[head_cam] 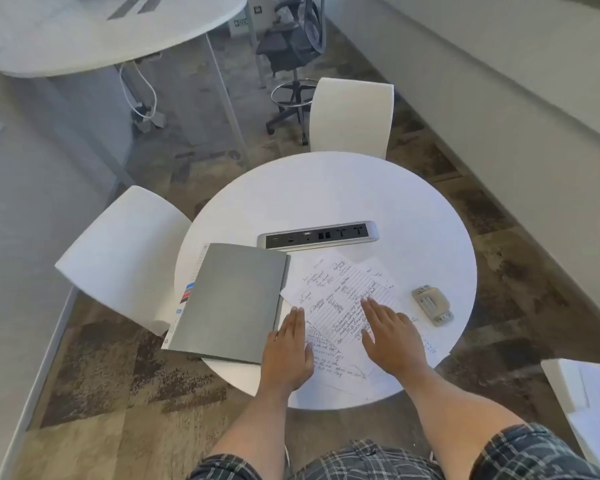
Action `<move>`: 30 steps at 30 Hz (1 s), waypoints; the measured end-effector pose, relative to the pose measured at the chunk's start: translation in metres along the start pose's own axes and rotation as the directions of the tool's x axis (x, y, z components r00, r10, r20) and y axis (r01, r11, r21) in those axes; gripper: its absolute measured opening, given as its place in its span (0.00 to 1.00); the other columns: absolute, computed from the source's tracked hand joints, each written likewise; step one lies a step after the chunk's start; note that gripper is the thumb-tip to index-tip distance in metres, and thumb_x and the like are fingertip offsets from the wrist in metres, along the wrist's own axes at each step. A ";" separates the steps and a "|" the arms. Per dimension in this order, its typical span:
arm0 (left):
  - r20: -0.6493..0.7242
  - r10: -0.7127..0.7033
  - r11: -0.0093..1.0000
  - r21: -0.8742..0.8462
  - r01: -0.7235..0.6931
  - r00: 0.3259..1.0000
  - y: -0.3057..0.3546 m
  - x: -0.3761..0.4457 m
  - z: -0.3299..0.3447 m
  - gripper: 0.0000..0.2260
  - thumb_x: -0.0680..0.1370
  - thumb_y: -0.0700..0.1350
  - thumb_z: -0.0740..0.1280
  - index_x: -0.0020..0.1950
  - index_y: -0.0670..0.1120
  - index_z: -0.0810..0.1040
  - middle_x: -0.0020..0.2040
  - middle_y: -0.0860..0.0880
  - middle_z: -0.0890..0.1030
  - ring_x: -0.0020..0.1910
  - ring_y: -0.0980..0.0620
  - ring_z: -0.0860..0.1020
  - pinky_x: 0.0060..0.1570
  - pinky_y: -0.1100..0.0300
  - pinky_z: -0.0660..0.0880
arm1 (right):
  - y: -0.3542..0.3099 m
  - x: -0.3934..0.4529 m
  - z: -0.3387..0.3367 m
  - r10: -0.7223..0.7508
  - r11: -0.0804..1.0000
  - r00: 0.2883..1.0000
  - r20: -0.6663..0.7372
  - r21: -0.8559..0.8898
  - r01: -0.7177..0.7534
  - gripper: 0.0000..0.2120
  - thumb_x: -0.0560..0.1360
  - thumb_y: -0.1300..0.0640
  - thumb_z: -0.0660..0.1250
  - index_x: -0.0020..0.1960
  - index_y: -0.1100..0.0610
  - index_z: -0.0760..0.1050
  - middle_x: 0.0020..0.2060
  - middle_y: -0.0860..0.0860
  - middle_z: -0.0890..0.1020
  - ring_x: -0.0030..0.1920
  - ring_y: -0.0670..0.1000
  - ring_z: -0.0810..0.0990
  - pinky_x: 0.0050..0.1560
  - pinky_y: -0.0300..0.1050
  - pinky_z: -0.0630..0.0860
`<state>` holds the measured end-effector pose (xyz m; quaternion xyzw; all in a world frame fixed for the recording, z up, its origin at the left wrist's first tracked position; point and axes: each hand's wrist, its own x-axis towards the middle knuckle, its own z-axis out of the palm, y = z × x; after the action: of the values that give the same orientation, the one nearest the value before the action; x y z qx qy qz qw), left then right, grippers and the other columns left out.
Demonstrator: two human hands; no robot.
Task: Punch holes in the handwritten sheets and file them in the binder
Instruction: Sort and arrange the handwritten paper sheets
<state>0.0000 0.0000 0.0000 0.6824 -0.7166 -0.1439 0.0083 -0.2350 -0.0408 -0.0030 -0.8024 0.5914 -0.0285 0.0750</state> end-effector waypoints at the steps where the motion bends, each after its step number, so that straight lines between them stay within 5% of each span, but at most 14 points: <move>1: 0.059 -0.022 1.000 -0.006 0.022 0.998 0.001 -0.001 0.003 0.34 0.82 0.55 0.55 0.83 0.44 0.44 0.84 0.47 0.50 0.82 0.49 0.55 0.76 0.48 0.62 | 0.002 0.001 0.005 0.004 1.000 0.997 0.080 0.007 -0.004 0.34 0.82 0.43 0.58 0.84 0.54 0.52 0.82 0.50 0.59 0.79 0.53 0.65 0.74 0.51 0.67; 4: 0.225 -0.063 0.997 0.051 0.053 0.972 0.001 -0.004 0.012 0.38 0.81 0.55 0.57 0.83 0.42 0.40 0.84 0.44 0.48 0.81 0.46 0.56 0.75 0.46 0.63 | 0.003 -0.002 0.011 0.067 0.998 0.961 0.268 -0.015 -0.065 0.43 0.79 0.40 0.65 0.84 0.53 0.48 0.83 0.51 0.55 0.75 0.53 0.70 0.68 0.49 0.73; 7: 0.372 -0.104 0.992 0.107 0.069 0.922 0.002 -0.006 0.020 0.39 0.81 0.54 0.58 0.82 0.42 0.38 0.84 0.43 0.44 0.82 0.44 0.52 0.76 0.44 0.60 | 0.002 -0.004 0.020 0.097 0.994 0.935 0.342 -0.071 -0.077 0.44 0.74 0.37 0.69 0.81 0.53 0.54 0.78 0.50 0.66 0.61 0.53 0.80 0.50 0.46 0.78; 9: 0.436 -0.127 0.989 0.130 0.077 0.891 0.000 -0.006 0.026 0.39 0.81 0.54 0.58 0.82 0.43 0.38 0.83 0.43 0.40 0.83 0.45 0.46 0.77 0.44 0.56 | 0.001 -0.004 0.022 0.094 0.993 0.930 0.355 -0.103 -0.062 0.43 0.73 0.35 0.69 0.79 0.53 0.57 0.74 0.50 0.70 0.59 0.52 0.80 0.47 0.46 0.79; 18: 0.441 -0.132 0.989 0.121 0.087 0.888 0.000 -0.003 0.034 0.36 0.81 0.51 0.59 0.83 0.45 0.43 0.83 0.44 0.40 0.83 0.46 0.45 0.75 0.43 0.61 | -0.009 -0.002 0.035 0.010 0.976 0.920 0.392 -0.203 0.075 0.41 0.76 0.39 0.64 0.81 0.55 0.52 0.76 0.64 0.65 0.59 0.61 0.79 0.44 0.49 0.78; 22: 0.356 -0.145 0.989 0.020 0.147 0.923 0.002 0.001 0.029 0.27 0.81 0.48 0.59 0.80 0.45 0.59 0.82 0.43 0.56 0.79 0.44 0.61 0.70 0.46 0.67 | -0.014 0.000 0.034 0.011 0.966 0.895 0.445 -0.235 0.105 0.34 0.81 0.47 0.61 0.81 0.56 0.52 0.79 0.67 0.60 0.63 0.66 0.77 0.48 0.51 0.79; 25: 0.164 -0.203 0.978 -0.020 0.209 0.965 0.004 0.005 0.026 0.17 0.79 0.45 0.63 0.68 0.45 0.71 0.65 0.46 0.76 0.61 0.46 0.77 0.57 0.54 0.73 | -0.013 0.003 0.030 0.030 0.970 0.905 0.425 -0.230 0.076 0.22 0.82 0.55 0.56 0.75 0.57 0.64 0.78 0.64 0.65 0.56 0.61 0.80 0.41 0.50 0.75; 28: 0.127 -0.300 0.949 -0.058 0.309 0.945 0.006 0.012 0.024 0.23 0.77 0.47 0.67 0.70 0.44 0.67 0.64 0.45 0.73 0.61 0.46 0.74 0.59 0.55 0.73 | -0.015 0.007 0.021 0.125 0.989 0.927 0.354 -0.118 -0.088 0.14 0.83 0.59 0.53 0.65 0.57 0.71 0.53 0.54 0.83 0.42 0.53 0.83 0.34 0.45 0.72; 30: 0.171 -0.362 0.925 -0.053 0.375 0.916 0.007 0.016 0.026 0.28 0.77 0.51 0.70 0.73 0.43 0.65 0.67 0.43 0.71 0.65 0.44 0.72 0.64 0.53 0.72 | -0.013 0.011 0.018 0.231 0.971 0.925 0.300 -0.017 -0.237 0.11 0.84 0.57 0.53 0.62 0.57 0.71 0.35 0.47 0.79 0.32 0.49 0.79 0.30 0.43 0.72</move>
<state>-0.0138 -0.0107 -0.0268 0.7906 -0.5669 -0.2268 -0.0470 -0.2175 -0.0462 -0.0190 -0.7205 0.6641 0.0972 0.1746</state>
